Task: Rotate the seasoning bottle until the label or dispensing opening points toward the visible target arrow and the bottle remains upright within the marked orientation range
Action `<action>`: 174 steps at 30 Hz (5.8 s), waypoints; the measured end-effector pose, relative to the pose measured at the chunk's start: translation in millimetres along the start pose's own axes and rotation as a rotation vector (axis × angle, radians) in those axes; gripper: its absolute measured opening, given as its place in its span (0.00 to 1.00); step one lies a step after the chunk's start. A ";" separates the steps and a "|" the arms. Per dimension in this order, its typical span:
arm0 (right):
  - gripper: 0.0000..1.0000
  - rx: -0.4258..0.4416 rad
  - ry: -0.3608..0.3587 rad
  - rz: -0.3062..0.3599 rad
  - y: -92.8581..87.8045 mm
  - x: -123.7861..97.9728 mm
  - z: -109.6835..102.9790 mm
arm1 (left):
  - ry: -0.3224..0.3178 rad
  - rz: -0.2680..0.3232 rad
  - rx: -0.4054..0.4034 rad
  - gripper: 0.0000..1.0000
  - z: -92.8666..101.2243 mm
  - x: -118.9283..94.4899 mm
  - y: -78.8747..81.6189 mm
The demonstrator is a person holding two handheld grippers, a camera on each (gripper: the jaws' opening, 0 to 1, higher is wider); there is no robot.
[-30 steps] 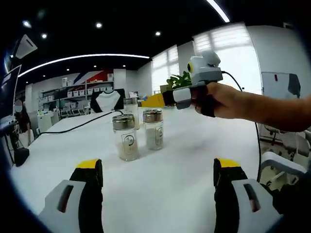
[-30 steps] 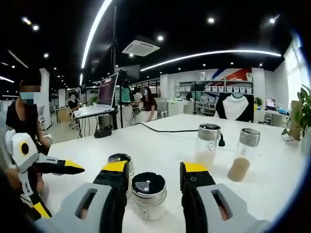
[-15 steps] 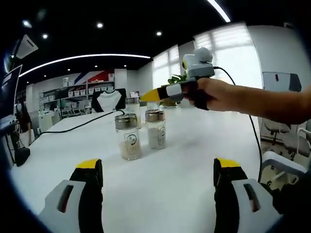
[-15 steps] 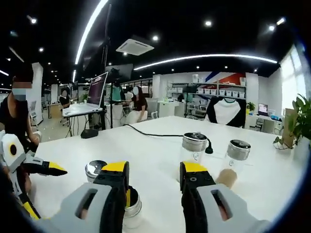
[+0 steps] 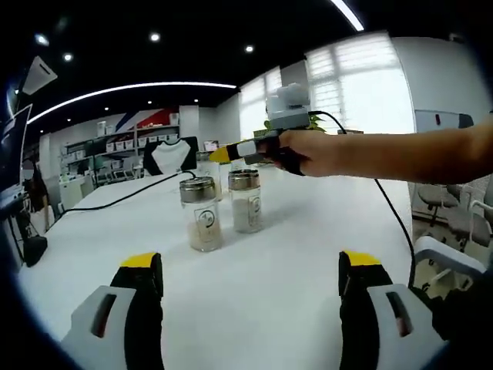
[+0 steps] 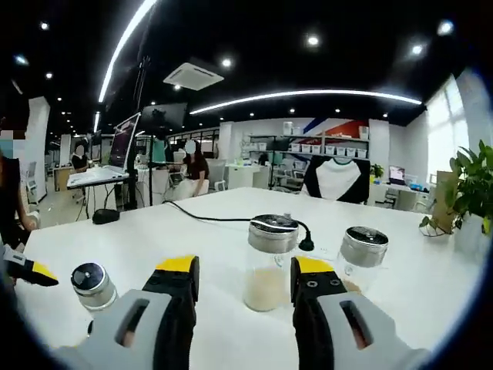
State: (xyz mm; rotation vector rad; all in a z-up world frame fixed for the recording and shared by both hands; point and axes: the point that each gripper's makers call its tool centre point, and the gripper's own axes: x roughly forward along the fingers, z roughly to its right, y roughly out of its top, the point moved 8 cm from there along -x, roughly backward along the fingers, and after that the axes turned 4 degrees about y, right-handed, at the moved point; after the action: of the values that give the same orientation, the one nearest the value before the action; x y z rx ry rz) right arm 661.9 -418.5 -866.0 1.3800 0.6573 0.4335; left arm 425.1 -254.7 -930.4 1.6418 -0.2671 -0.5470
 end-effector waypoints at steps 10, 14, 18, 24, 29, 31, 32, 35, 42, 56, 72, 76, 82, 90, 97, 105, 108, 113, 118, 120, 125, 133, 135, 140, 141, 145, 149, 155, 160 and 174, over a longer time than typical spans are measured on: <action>0.44 0.010 -0.052 0.032 -3.0 23.3 15.8 | -0.051 0.005 -0.056 1.00 5.5 0.8 3.0; 0.45 0.018 -0.042 0.026 -6.4 31.8 12.7 | -0.057 0.002 -0.051 1.00 8.6 1.4 3.3; 0.45 0.012 -0.048 0.035 -6.5 38.9 10.6 | -0.070 0.005 -0.057 1.00 13.1 2.4 5.8; 0.42 0.012 -0.059 0.057 -3.8 45.4 12.3 | -0.077 -0.002 -0.057 1.00 16.1 3.7 5.4; 0.39 0.024 -0.051 0.064 -0.7 50.0 12.6 | -0.082 0.000 -0.067 1.00 17.7 4.2 5.7; 0.39 0.030 -0.053 0.057 0.3 50.3 13.8 | -0.083 -0.001 -0.064 1.00 18.5 4.9 5.5; 0.39 0.043 -0.055 0.046 1.4 49.8 14.9 | -0.083 -0.001 -0.065 1.00 18.8 5.1 5.4; 0.38 0.065 -0.062 0.012 4.2 49.1 16.1 | -0.086 -0.005 -0.068 1.00 20.3 6.0 4.4; 0.38 0.104 -0.043 0.015 6.1 35.2 21.4 | -0.091 0.005 -0.063 1.00 22.1 5.6 6.4; 0.38 0.058 0.008 0.037 17.0 -21.5 6.0 | -0.104 0.012 -0.055 0.98 28.7 5.1 8.9; 0.38 -0.022 0.019 0.042 15.9 -89.0 -14.3 | -0.128 0.036 -0.076 0.98 38.7 4.1 13.8; 0.38 -0.033 0.025 0.044 18.4 -103.0 -20.0 | -0.127 0.063 -0.080 0.97 38.0 3.4 15.6; 0.38 -0.026 0.057 0.070 18.3 -121.3 -41.4 | -0.124 0.074 -0.070 0.96 37.8 2.1 17.3; 0.38 -0.017 0.069 0.078 9.6 -142.2 -57.9 | -0.174 0.123 -0.169 0.95 41.6 2.7 20.5; 0.38 0.013 0.081 0.104 5.2 -159.2 -72.6 | -0.196 0.101 -0.158 0.96 47.2 4.2 18.4; 0.38 -0.007 0.116 0.103 -1.1 -172.2 -100.8 | -0.183 0.076 -0.111 0.91 47.5 5.5 15.0; 0.38 -0.009 0.149 0.114 1.2 -178.4 -110.9 | -0.188 0.077 -0.092 0.87 50.1 6.5 13.4; 0.38 -0.005 0.191 0.117 1.2 -188.5 -125.2 | -0.202 0.091 -0.086 0.86 57.4 7.0 14.2; 0.38 -0.022 0.217 0.115 -1.7 -196.7 -136.5 | -0.209 0.117 -0.060 0.82 65.8 7.6 16.1; 0.38 -0.026 0.217 0.119 -2.1 -199.4 -138.6 | -0.219 0.118 -0.056 0.81 68.6 8.2 16.5; 0.38 -0.028 0.219 0.140 -6.0 -212.8 -146.7 | -0.228 0.135 -0.032 0.77 72.6 8.8 18.3; 0.38 -0.040 0.257 0.134 -11.2 -219.7 -155.6 | -0.263 0.133 -0.008 0.71 86.0 11.1 17.1; 0.38 -0.041 0.263 0.129 -13.1 -218.8 -157.5 | -0.273 0.128 0.000 0.70 89.7 11.6 16.3; 0.38 -0.032 0.286 0.126 -18.9 -213.0 -164.7 | -0.282 0.088 0.072 0.64 95.5 13.7 10.7; 0.38 -0.032 0.290 0.125 -18.9 -212.6 -165.7 | -0.283 0.089 0.070 0.63 95.0 13.5 11.0; 0.38 -0.033 0.306 0.133 -16.1 -212.8 -170.2 | -0.282 0.085 0.045 0.60 92.6 13.4 10.4; 0.38 -0.026 0.316 0.131 -14.5 -214.0 -170.8 | -0.289 0.095 0.025 0.52 90.2 11.6 10.5; 0.38 -0.001 0.342 0.145 -9.6 -218.6 -169.1 | -0.319 0.119 0.036 0.44 88.6 6.8 14.6; 0.38 0.012 0.370 0.153 -8.9 -218.7 -170.0 | -0.295 0.111 0.033 0.44 91.7 2.6 16.5; 0.40 -0.097 0.225 0.143 -9.4 -203.2 -186.9 | -0.121 0.112 -0.001 0.43 86.4 1.6 13.0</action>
State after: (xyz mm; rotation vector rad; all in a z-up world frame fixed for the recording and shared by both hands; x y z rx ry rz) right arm 386.2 -408.9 -851.0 1.3009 0.7126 0.7335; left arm 385.5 -332.3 -923.5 1.5844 -0.4445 -0.5617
